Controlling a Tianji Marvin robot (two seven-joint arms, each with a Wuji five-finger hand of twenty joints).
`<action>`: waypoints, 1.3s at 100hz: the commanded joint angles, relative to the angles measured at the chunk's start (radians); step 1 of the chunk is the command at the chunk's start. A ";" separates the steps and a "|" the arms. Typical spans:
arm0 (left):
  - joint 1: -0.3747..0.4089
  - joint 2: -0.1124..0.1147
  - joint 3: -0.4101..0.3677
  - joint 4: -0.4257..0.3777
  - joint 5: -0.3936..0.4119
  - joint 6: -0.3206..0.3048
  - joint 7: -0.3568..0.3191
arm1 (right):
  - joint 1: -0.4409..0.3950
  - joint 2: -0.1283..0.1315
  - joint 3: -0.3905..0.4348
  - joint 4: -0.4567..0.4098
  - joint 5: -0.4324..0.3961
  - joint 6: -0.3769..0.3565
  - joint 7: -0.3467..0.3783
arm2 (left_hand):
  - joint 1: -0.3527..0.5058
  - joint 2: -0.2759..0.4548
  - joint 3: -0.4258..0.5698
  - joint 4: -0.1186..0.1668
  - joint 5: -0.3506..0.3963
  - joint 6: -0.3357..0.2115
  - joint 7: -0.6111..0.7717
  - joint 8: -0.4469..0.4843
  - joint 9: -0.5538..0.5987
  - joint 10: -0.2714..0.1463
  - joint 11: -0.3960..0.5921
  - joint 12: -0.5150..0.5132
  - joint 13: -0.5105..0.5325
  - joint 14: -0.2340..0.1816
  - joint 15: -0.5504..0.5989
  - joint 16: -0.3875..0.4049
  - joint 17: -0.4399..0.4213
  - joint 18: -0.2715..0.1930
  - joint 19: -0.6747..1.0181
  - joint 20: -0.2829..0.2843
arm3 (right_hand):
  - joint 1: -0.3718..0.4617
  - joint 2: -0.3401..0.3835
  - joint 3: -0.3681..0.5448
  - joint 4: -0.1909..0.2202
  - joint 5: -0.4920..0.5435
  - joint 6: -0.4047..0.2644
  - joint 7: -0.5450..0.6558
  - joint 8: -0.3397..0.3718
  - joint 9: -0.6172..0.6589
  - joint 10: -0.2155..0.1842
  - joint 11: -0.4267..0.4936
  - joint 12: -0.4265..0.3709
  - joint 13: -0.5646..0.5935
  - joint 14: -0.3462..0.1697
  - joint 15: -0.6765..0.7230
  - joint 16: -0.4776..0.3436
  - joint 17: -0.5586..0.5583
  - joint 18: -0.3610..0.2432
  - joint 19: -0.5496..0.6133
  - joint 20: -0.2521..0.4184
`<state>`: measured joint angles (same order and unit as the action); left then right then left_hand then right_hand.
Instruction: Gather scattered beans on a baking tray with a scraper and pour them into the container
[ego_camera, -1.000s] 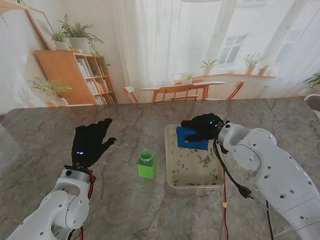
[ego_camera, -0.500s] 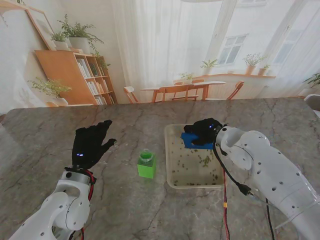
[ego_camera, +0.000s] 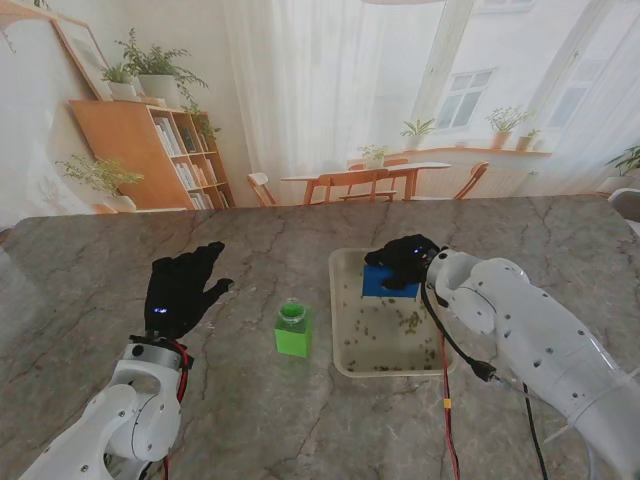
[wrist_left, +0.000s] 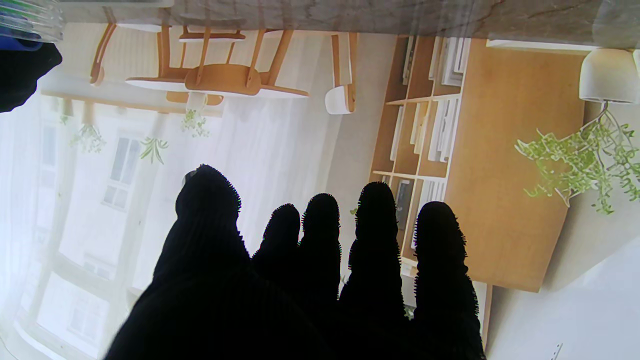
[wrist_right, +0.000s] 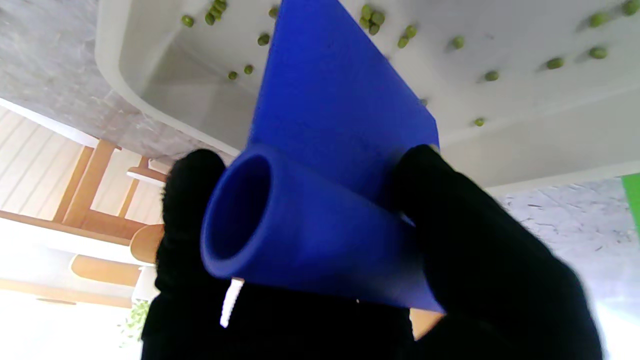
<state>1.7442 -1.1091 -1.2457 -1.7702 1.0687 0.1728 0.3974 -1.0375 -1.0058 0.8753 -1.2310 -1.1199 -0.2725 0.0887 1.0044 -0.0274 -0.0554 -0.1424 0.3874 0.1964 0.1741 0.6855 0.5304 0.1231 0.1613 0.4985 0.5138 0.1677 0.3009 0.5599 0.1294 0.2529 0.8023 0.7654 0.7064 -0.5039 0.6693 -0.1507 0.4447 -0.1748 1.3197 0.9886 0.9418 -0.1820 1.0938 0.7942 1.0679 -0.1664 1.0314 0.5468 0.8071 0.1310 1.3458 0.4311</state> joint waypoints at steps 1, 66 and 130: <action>0.003 -0.004 0.004 0.003 -0.001 0.000 -0.002 | 0.022 -0.006 -0.014 0.021 0.015 0.013 0.008 | 0.008 0.076 0.011 0.095 0.005 0.020 0.000 -0.010 0.008 0.004 -0.012 -0.006 0.007 0.006 -0.001 0.009 -0.009 0.029 -0.018 0.004 | 0.060 0.037 -0.001 -0.036 0.032 -0.059 0.098 -0.016 0.017 -0.019 0.047 0.023 0.026 -0.052 0.056 0.019 0.018 0.008 0.044 -0.006; -0.010 -0.001 0.017 0.012 -0.009 -0.029 -0.017 | 0.209 -0.046 -0.301 0.229 0.085 0.140 -0.179 | -0.004 0.094 0.008 0.095 0.002 0.018 -0.002 -0.010 0.004 0.006 -0.014 -0.006 0.002 0.010 -0.004 0.011 -0.017 0.034 -0.032 0.007 | 0.005 -0.058 0.113 0.004 0.164 -0.128 0.137 0.106 0.021 -0.034 0.166 -0.102 0.001 -0.013 0.100 -0.024 -0.025 0.062 0.065 -0.074; -0.015 -0.001 0.024 0.016 -0.014 -0.029 -0.030 | 0.308 -0.079 -0.453 0.356 0.213 0.027 -0.183 | -0.003 0.100 0.008 0.095 0.004 0.018 -0.002 -0.010 0.004 0.006 -0.014 -0.006 0.004 0.009 -0.003 0.013 -0.017 0.038 -0.035 0.012 | -0.071 -0.111 0.178 -0.001 0.215 -0.196 0.128 0.083 0.107 -0.049 0.165 -0.052 0.078 -0.091 0.186 0.040 0.062 -0.004 0.119 -0.038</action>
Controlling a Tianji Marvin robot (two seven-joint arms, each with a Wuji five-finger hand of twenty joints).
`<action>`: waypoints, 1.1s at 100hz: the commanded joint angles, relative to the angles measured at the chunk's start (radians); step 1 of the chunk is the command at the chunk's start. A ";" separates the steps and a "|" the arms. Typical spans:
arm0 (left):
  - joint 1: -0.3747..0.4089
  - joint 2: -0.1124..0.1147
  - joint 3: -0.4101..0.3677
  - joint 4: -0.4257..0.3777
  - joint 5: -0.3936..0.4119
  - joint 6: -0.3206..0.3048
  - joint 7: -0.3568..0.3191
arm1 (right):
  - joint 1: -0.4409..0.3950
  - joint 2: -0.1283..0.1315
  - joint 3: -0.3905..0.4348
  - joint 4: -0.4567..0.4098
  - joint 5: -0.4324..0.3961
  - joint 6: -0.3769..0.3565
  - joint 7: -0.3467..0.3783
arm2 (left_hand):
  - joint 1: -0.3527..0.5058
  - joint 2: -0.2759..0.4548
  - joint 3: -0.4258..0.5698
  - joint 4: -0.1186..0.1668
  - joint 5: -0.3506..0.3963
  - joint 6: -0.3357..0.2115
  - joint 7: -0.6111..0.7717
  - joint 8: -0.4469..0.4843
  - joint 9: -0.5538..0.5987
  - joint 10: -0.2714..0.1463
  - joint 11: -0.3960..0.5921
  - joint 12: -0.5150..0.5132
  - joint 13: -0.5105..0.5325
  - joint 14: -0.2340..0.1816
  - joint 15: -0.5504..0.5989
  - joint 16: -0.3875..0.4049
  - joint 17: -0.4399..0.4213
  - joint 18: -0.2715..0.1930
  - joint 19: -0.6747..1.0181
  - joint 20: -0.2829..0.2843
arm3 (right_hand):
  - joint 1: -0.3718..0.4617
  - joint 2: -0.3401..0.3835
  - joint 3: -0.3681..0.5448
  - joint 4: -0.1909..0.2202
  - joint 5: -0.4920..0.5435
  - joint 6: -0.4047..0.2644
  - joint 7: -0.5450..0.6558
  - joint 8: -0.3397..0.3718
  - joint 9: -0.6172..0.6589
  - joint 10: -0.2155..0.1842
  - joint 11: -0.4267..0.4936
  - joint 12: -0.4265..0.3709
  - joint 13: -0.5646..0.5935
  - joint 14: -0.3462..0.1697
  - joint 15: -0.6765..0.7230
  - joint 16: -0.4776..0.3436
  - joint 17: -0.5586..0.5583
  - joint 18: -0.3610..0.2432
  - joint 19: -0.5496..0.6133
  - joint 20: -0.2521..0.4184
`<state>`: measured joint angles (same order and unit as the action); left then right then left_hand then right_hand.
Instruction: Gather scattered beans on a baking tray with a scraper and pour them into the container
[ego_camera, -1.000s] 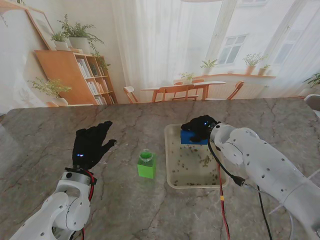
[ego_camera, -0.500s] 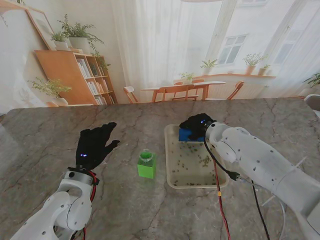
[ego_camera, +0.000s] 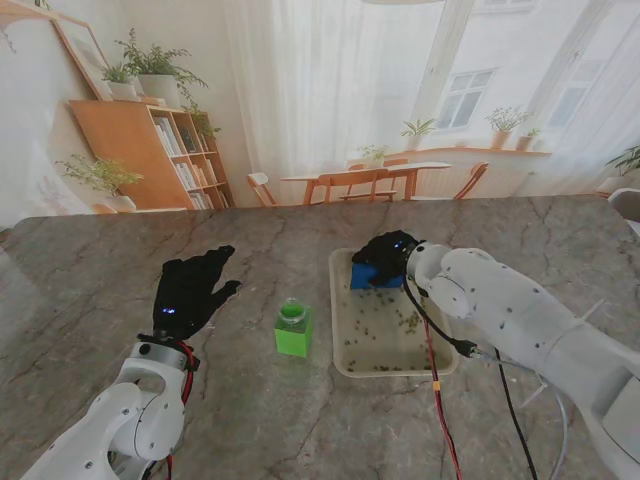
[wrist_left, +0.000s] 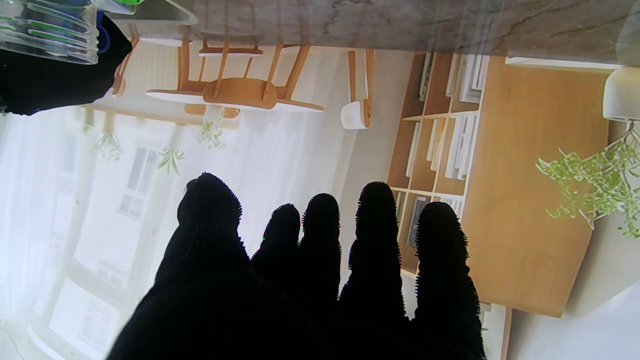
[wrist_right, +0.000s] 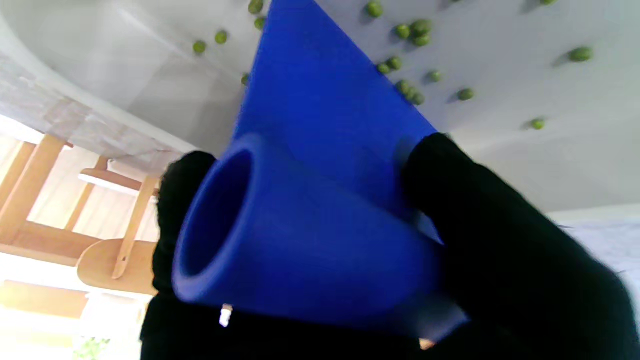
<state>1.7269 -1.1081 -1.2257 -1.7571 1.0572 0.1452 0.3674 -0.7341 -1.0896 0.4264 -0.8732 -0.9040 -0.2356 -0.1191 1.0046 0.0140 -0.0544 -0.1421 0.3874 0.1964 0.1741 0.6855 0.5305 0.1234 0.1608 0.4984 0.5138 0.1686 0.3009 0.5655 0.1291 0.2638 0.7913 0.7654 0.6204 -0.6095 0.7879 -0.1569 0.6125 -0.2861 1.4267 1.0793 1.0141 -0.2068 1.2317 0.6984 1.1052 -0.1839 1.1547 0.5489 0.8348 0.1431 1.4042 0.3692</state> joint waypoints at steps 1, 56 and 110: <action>0.003 -0.002 0.003 0.003 -0.003 -0.001 0.001 | 0.005 0.005 -0.004 -0.002 -0.003 -0.012 0.027 | -0.003 0.058 0.007 0.095 0.004 0.017 -0.002 -0.010 0.004 0.006 -0.014 -0.006 0.004 0.009 -0.003 0.007 -0.017 0.027 -0.024 0.012 | 0.014 -0.008 0.061 0.005 0.048 -0.086 0.020 -0.007 0.038 -0.025 0.029 0.048 0.044 -0.077 0.068 0.041 0.038 -0.018 0.063 0.026; 0.023 -0.004 -0.013 -0.005 0.003 0.006 0.026 | -0.117 0.063 0.138 -0.151 -0.058 -0.138 0.172 | -0.003 0.059 0.007 0.095 0.006 0.016 0.000 -0.008 0.006 0.005 -0.013 -0.005 0.009 0.009 0.001 0.011 -0.015 0.031 -0.022 0.017 | -0.059 -0.075 0.152 -0.002 0.100 -0.125 0.017 -0.033 0.172 -0.059 0.039 0.148 0.179 -0.195 0.191 0.115 0.189 -0.099 0.151 0.097; 0.050 -0.008 -0.030 -0.017 0.008 0.011 0.058 | -0.378 0.107 0.447 -0.405 -0.151 -0.246 0.358 | -0.005 0.060 0.007 0.095 0.009 0.015 0.001 -0.007 0.007 0.005 -0.013 -0.004 0.013 0.009 0.004 0.014 -0.014 0.031 -0.021 0.019 | -0.070 -0.092 0.170 -0.005 0.111 -0.116 0.018 -0.044 0.226 -0.061 0.041 0.168 0.229 -0.256 0.253 0.140 0.261 -0.141 0.201 0.111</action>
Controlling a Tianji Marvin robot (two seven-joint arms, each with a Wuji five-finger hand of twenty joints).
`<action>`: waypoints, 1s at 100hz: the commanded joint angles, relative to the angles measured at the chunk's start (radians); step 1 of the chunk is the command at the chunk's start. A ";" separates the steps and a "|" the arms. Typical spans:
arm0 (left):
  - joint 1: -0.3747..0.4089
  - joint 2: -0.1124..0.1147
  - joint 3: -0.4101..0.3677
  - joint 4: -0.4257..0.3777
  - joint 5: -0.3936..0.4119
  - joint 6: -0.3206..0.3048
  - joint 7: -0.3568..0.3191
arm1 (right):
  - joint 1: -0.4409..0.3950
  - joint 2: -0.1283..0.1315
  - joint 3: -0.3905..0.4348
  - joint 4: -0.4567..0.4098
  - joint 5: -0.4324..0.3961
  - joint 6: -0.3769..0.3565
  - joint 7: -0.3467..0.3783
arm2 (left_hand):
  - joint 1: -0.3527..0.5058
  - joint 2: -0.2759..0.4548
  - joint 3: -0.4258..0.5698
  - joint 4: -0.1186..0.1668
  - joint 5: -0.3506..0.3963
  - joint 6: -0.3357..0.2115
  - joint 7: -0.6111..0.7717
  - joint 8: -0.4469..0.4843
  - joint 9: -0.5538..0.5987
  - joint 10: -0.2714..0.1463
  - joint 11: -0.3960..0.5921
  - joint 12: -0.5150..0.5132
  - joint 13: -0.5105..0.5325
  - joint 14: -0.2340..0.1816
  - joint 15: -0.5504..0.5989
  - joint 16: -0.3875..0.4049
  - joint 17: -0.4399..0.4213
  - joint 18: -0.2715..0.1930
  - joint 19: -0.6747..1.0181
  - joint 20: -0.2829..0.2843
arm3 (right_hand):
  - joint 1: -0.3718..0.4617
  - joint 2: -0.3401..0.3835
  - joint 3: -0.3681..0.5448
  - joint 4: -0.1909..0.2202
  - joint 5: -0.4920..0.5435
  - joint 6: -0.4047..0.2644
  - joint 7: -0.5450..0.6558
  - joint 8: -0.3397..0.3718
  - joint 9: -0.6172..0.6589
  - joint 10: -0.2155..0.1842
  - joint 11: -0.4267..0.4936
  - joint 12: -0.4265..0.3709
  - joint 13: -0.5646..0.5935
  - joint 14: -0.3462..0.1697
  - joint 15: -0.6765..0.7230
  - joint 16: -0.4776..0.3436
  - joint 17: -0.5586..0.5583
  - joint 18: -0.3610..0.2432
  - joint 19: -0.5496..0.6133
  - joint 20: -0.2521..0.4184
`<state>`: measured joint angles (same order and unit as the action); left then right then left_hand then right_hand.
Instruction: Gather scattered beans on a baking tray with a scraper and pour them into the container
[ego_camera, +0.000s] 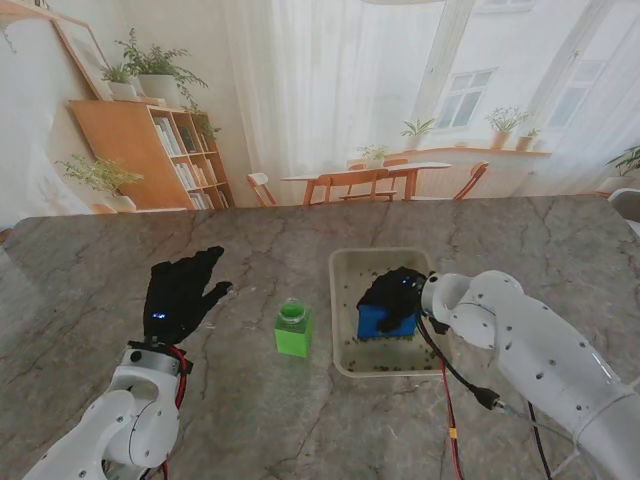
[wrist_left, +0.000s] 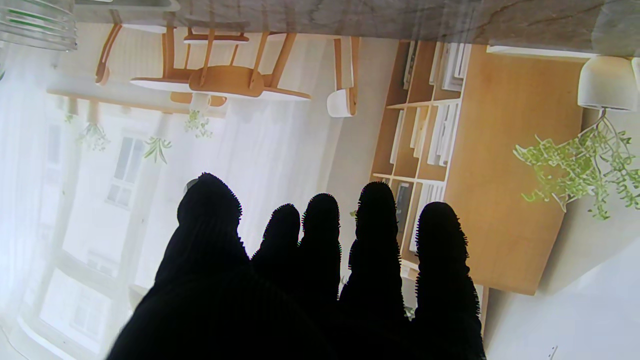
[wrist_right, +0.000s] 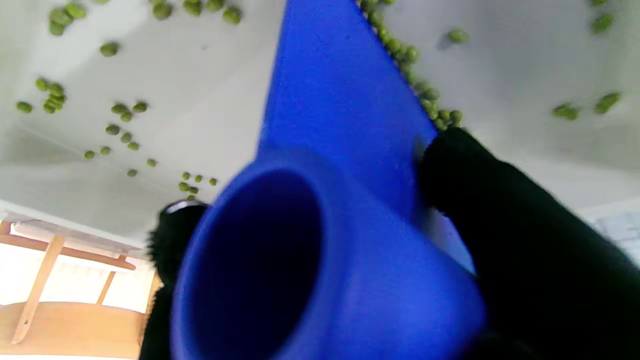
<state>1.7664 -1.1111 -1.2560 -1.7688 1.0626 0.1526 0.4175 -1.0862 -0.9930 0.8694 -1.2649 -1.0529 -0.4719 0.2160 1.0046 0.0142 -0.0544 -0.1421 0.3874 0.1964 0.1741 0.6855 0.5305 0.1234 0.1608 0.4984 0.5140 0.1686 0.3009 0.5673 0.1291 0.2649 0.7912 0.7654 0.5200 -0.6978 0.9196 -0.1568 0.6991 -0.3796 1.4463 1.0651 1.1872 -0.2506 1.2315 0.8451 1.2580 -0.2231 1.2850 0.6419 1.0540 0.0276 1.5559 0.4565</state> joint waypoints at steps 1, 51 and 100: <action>0.011 -0.005 0.000 -0.005 0.003 0.004 0.008 | -0.030 0.011 0.008 -0.017 -0.003 -0.011 0.025 | -0.005 0.060 0.007 0.095 0.009 0.015 0.001 -0.007 0.007 0.004 -0.013 -0.004 0.012 0.008 0.004 0.013 -0.014 0.030 -0.022 0.019 | 0.030 -0.004 0.038 -0.005 0.024 -0.023 -0.002 -0.030 0.053 -0.017 0.041 0.021 0.076 -0.217 0.123 0.047 0.042 -0.026 0.049 0.024; 0.018 -0.006 -0.004 -0.008 0.003 0.008 0.017 | -0.166 0.016 0.127 -0.141 -0.018 -0.034 0.082 | -0.002 0.060 0.008 0.096 0.010 0.016 0.001 -0.007 0.006 0.006 -0.013 -0.004 0.014 0.008 0.005 0.014 -0.015 0.031 -0.022 0.020 | 0.031 -0.011 0.044 -0.006 0.031 -0.013 -0.004 -0.030 0.059 -0.011 0.040 0.027 0.076 -0.230 0.140 0.058 0.053 -0.031 0.063 0.026; 0.024 -0.007 -0.008 -0.011 0.005 0.011 0.026 | -0.244 0.019 0.176 -0.209 0.010 -0.028 0.138 | -0.005 0.061 0.007 0.095 0.009 0.015 0.000 -0.007 0.007 0.006 -0.013 -0.004 0.015 0.007 0.006 0.015 -0.015 0.030 -0.022 0.021 | 0.029 -0.020 0.051 -0.007 0.037 -0.005 -0.007 -0.028 0.081 -0.003 0.035 0.030 0.076 -0.260 0.173 0.079 0.084 -0.053 0.092 0.027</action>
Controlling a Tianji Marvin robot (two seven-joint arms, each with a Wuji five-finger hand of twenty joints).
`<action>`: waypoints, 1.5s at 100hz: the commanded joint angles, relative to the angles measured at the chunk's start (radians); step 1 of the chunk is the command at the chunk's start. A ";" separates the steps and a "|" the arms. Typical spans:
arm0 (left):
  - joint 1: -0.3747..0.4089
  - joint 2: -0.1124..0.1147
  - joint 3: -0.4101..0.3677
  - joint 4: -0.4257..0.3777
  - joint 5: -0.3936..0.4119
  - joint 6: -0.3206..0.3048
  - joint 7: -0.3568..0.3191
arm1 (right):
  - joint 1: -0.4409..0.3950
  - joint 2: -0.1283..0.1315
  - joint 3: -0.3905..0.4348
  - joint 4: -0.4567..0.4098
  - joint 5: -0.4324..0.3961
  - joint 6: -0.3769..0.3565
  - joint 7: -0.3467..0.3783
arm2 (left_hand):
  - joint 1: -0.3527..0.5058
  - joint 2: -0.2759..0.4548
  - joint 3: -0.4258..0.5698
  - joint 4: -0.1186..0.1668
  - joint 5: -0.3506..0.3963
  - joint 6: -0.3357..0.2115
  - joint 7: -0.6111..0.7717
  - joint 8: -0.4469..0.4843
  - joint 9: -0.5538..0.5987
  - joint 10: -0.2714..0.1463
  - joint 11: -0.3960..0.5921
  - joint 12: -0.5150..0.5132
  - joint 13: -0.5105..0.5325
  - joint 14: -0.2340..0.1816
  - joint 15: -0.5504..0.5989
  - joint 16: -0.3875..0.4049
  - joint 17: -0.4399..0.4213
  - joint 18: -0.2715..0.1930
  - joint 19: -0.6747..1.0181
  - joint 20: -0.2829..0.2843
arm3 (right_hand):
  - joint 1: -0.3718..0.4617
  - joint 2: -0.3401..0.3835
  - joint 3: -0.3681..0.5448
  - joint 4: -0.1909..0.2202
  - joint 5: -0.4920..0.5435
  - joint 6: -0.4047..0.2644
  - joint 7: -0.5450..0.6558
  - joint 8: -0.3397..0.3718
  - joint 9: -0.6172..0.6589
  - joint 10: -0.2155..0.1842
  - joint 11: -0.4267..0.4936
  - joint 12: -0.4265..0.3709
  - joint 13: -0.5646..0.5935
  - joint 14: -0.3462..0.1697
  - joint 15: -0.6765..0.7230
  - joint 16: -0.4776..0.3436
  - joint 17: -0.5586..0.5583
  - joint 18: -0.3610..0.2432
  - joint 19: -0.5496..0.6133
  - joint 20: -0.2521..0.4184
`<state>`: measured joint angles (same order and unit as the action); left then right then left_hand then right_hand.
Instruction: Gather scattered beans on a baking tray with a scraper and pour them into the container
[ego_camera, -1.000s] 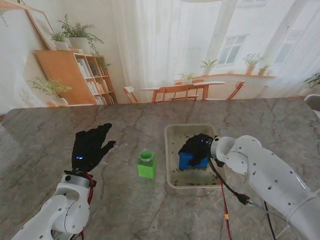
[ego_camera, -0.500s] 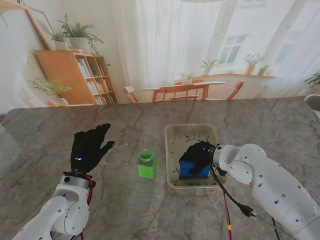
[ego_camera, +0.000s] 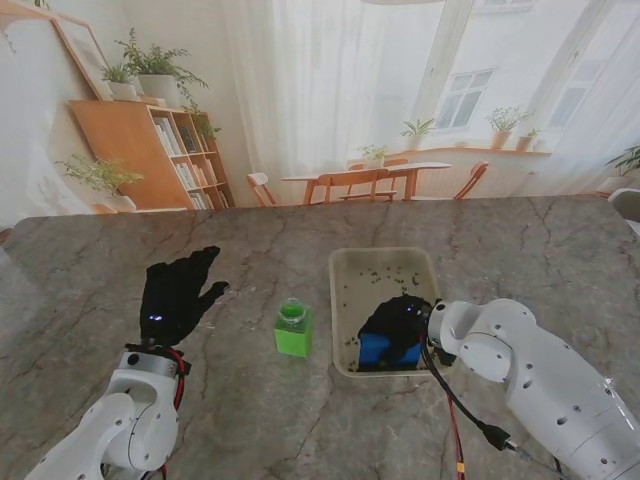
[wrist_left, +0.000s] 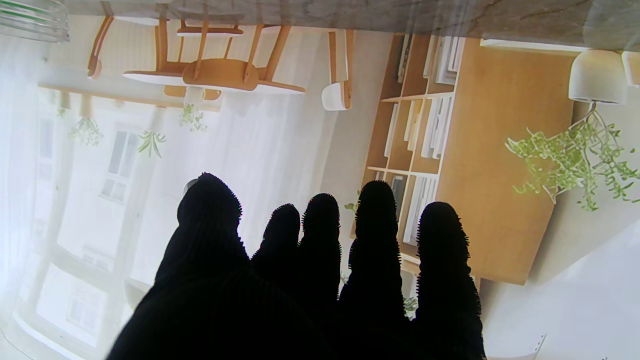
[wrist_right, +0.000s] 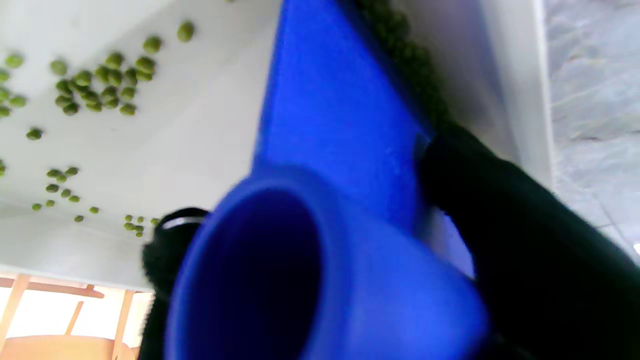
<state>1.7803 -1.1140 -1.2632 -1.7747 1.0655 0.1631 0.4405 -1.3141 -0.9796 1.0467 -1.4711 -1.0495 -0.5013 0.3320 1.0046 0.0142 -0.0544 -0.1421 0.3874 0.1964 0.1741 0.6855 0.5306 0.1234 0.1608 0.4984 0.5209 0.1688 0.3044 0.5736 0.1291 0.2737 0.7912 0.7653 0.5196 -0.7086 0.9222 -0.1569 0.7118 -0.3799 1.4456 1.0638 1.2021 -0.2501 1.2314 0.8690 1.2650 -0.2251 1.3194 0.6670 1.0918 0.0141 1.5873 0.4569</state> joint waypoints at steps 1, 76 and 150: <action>0.010 -0.004 -0.001 -0.005 0.002 0.000 0.003 | -0.017 0.005 -0.001 -0.003 0.007 0.002 0.023 | -0.006 0.061 0.007 0.095 0.010 0.013 0.001 -0.007 0.007 0.004 -0.013 -0.004 0.008 0.007 0.003 0.009 -0.015 0.021 -0.022 0.021 | 0.029 -0.009 0.049 -0.007 0.025 -0.005 -0.006 -0.026 0.067 -0.004 0.035 0.006 0.069 -0.259 0.139 0.054 0.046 -0.040 0.061 0.027; 0.013 -0.004 -0.004 -0.006 0.001 -0.001 0.003 | -0.032 0.003 -0.010 -0.016 0.067 0.020 0.044 | -0.005 0.062 0.007 0.096 0.010 0.013 0.000 -0.007 0.006 0.003 -0.013 -0.004 0.009 0.008 0.004 0.010 -0.013 0.023 -0.021 0.022 | 0.033 -0.015 0.053 -0.010 0.035 0.010 -0.012 -0.022 0.089 0.001 0.026 0.007 0.069 -0.275 0.156 0.075 0.053 -0.056 0.097 0.027; 0.015 -0.004 -0.004 -0.009 0.004 -0.001 0.001 | -0.028 -0.004 0.005 -0.036 -0.065 0.036 -0.054 | -0.005 0.062 0.007 0.096 0.011 0.014 0.001 -0.007 0.007 0.005 -0.013 -0.004 0.011 0.009 0.005 0.011 -0.013 0.023 -0.021 0.023 | 0.044 -0.021 0.059 -0.011 0.038 0.018 -0.014 -0.019 0.091 0.007 0.022 0.008 0.069 -0.277 0.149 0.079 0.051 -0.061 0.098 0.017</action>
<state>1.7885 -1.1147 -1.2701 -1.7797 1.0670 0.1625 0.4412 -1.3478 -0.9821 1.0455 -1.5075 -1.1435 -0.4734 0.2576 1.0046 0.0144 -0.0544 -0.1421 0.3874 0.1964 0.1741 0.6855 0.5306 0.1235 0.1608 0.4984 0.5210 0.1691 0.3047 0.5776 0.1291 0.2744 0.7912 0.7654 0.5152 -0.7260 0.9315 -0.1583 0.7372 -0.3689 1.4407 1.0636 1.2256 -0.2414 1.2316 0.8839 1.2659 -0.2240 1.3688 0.7126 1.1034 -0.0089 1.6323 0.4570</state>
